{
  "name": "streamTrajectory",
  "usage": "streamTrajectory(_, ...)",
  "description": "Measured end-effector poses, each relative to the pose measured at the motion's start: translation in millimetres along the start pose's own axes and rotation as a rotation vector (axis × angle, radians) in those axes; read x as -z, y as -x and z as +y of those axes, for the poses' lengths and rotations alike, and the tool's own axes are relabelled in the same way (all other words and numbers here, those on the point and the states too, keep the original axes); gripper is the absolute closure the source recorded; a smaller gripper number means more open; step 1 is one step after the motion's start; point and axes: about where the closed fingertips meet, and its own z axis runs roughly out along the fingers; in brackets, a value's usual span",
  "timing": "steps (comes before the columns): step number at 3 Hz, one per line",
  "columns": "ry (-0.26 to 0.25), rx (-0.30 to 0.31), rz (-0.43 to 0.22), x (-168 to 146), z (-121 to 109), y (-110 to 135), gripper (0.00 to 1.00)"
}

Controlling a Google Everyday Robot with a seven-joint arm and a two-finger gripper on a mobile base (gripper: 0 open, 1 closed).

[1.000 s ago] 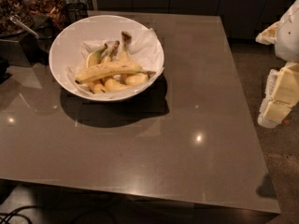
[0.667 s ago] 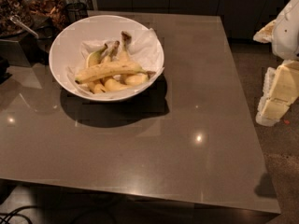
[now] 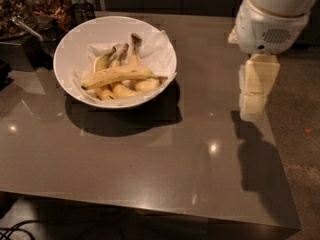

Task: Pick banana from white bowl

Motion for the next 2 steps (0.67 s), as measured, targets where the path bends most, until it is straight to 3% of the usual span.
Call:
streamTrajectory(1,0.001,0.114,0.056,-13.5,-16.3,39.5,0.00)
streamTrajectory(2,-0.033,0.122,0.037,-13.6,-24.5,48.7,0.00)
